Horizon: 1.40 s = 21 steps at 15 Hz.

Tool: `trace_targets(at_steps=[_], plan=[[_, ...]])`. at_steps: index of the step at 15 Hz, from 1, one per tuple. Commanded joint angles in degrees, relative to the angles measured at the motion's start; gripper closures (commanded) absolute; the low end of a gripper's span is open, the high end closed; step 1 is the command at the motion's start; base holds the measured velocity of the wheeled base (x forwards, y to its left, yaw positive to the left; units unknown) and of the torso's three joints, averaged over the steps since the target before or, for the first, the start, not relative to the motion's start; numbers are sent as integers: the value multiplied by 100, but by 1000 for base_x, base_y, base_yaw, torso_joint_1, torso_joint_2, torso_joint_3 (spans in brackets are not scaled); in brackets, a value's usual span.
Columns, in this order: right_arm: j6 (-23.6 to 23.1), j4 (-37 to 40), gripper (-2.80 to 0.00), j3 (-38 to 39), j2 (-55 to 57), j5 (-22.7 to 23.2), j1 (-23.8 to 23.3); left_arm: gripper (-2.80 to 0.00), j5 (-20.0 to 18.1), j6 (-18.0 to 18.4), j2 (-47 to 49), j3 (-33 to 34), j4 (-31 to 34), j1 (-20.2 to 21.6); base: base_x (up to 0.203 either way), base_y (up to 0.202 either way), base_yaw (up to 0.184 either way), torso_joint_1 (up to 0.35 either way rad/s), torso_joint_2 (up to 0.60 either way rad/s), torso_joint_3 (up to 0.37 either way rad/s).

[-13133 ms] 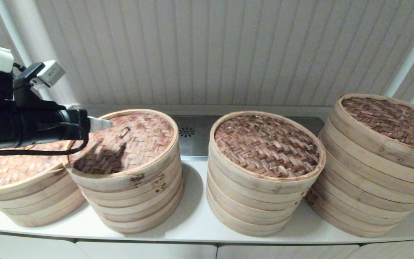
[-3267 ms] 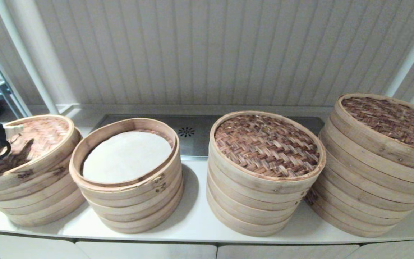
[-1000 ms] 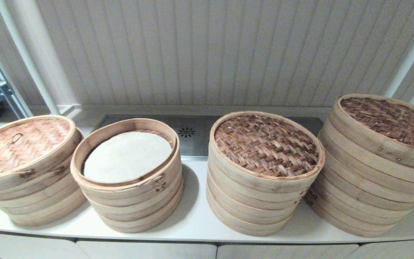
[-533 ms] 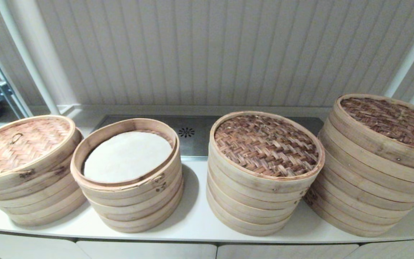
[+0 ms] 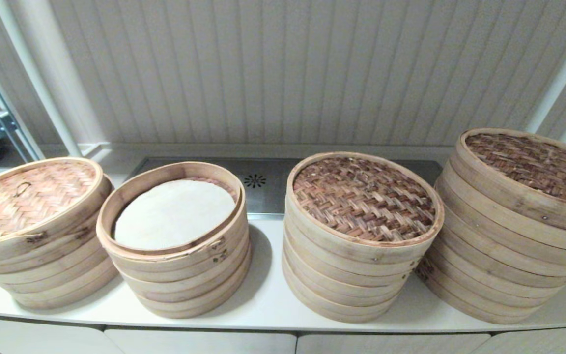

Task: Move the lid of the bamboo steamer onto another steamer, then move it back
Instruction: Pick up the steamer

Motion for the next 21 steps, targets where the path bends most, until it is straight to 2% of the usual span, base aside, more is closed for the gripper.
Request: trace_targets(at_steps=[1, 4, 8, 11, 15, 19, 21], plan=[[1, -2, 0, -2, -20, 2, 6, 0, 9, -6, -452, -9, 97, -26, 0, 0, 0, 0, 0, 0], [-21, 1, 0, -33, -24, 7, 6, 0, 327, -18, -1102, 107, 193, -19, 0, 0, 0, 0, 0, 0], [-34, 266, 0, -1097, 128, 171, 7, 0, 470, -333, -1177, 236, -105, -17, 0, 0, 0, 0, 0, 0], [-13, 733, 0, -2573, 985, 260, 10, 0, 447, -300, -1177, 298, -276, -17, 0, 0, 0, 0, 0, 0], [83, 1074, 0, -5029, 2903, 133, -55, 0, 455, -344, -1177, 307, -296, -17, 0, 0, 0, 0, 0, 0], [390, 2584, 0, -7732, 5127, -188, -129, 0, 461, -352, -1177, 298, -302, -17, 0, 0, 0, 0, 0, 0], [589, 3489, 0, -8604, 6086, -258, -404, 0, 455, -361, -1177, 298, -302, -17, 0, 0, 0, 0, 0, 0]])
